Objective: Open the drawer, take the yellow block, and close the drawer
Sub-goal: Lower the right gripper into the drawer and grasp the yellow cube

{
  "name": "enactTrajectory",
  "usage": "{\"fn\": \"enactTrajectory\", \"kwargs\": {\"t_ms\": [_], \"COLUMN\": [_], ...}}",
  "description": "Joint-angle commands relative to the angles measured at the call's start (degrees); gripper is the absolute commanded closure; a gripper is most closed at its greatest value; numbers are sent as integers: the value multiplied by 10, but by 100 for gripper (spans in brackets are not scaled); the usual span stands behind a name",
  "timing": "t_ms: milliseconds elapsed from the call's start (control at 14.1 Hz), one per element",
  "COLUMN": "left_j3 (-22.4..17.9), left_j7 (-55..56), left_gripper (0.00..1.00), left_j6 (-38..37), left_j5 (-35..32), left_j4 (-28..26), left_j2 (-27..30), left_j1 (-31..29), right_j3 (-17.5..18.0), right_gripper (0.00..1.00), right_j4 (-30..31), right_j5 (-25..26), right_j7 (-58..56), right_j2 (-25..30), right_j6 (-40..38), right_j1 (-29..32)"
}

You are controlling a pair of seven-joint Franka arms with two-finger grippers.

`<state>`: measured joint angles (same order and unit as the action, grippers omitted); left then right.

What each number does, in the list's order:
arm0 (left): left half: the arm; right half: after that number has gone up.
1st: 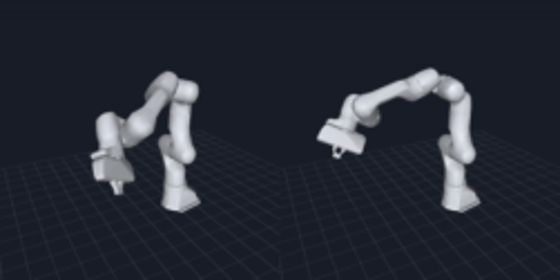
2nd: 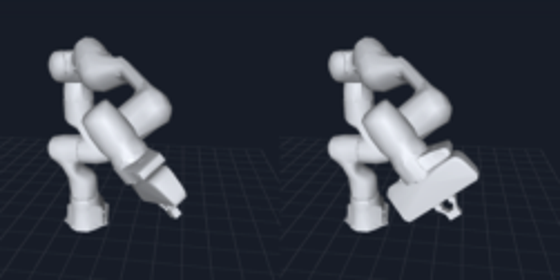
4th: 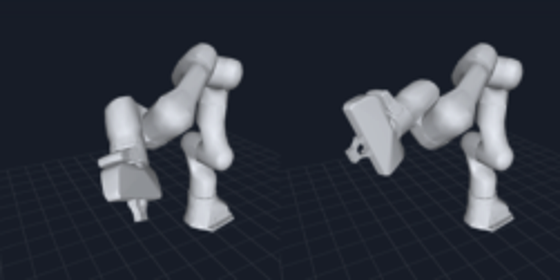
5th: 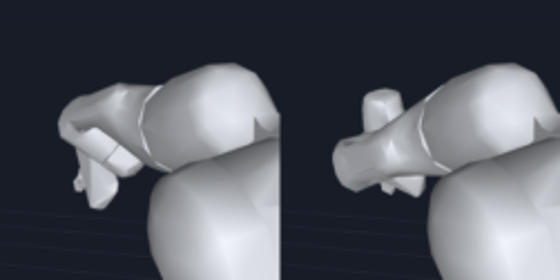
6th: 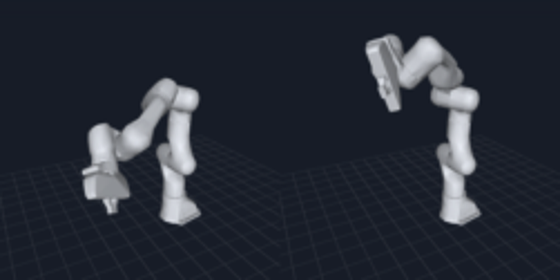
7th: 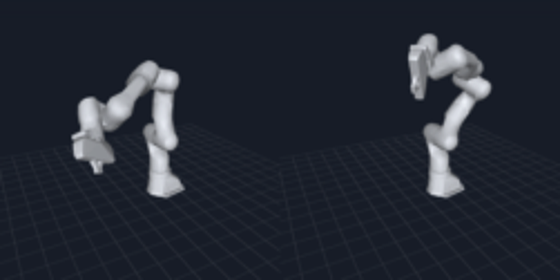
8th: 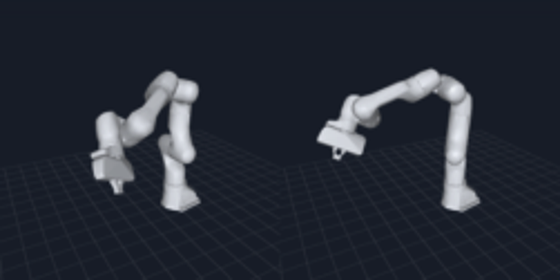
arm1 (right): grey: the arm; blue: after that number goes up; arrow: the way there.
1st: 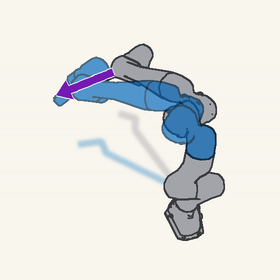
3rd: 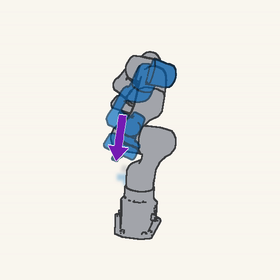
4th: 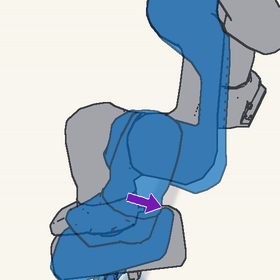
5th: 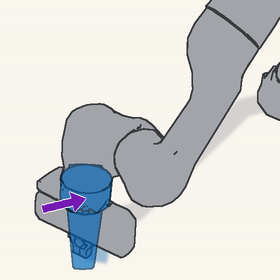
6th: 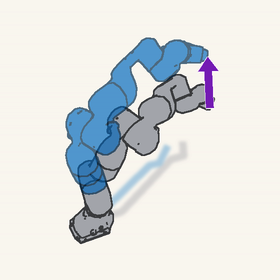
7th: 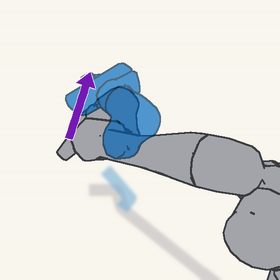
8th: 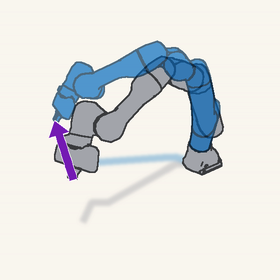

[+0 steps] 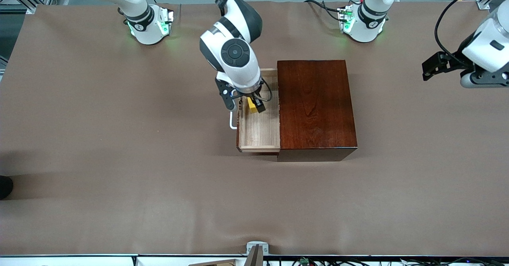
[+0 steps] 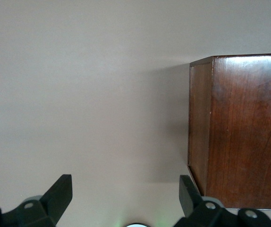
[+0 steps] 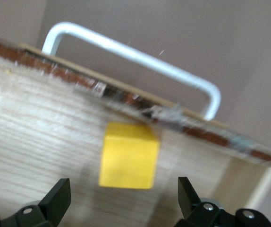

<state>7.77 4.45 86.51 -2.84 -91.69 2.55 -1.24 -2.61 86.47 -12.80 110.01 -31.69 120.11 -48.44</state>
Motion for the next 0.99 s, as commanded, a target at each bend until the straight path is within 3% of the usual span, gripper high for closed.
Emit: {"fn": "enactTrajectory", "kwargs": {"t_ms": [0, 213, 639, 709, 780, 922], "left_j3": [4, 4, 3, 3, 3, 3], "left_j7": [-23, -42, -45, -45, -45, -45], "left_gripper": [0, 0, 0, 0, 0, 0], "left_j6": [12, 12, 13, 13, 13, 13], "left_j5": [4, 4, 4, 4, 4, 3], "left_j4": [-13, -13, -12, -13, -12, -11], "left_j2": [13, 10, 9, 10, 9, 10], "left_j1": [-13, -23, -24, -24, -24, -24], "right_j3": [-8, -7, -8, -8, -6, -6], "right_gripper": [0, 0, 0, 36, 98, 100], "right_j4": [-7, -4, 4, 2, -2, -2], "right_j5": [5, 52, 64, 70, 61, 59], "right_j7": [31, 32, 27, 22, 18, 2], "right_j2": [-15, -14, -14, -13, -12, -10], "right_j6": [16, -28, -42, -41, -37, -37], "right_j1": [-12, -12, -9, -4, 7, 7]}}
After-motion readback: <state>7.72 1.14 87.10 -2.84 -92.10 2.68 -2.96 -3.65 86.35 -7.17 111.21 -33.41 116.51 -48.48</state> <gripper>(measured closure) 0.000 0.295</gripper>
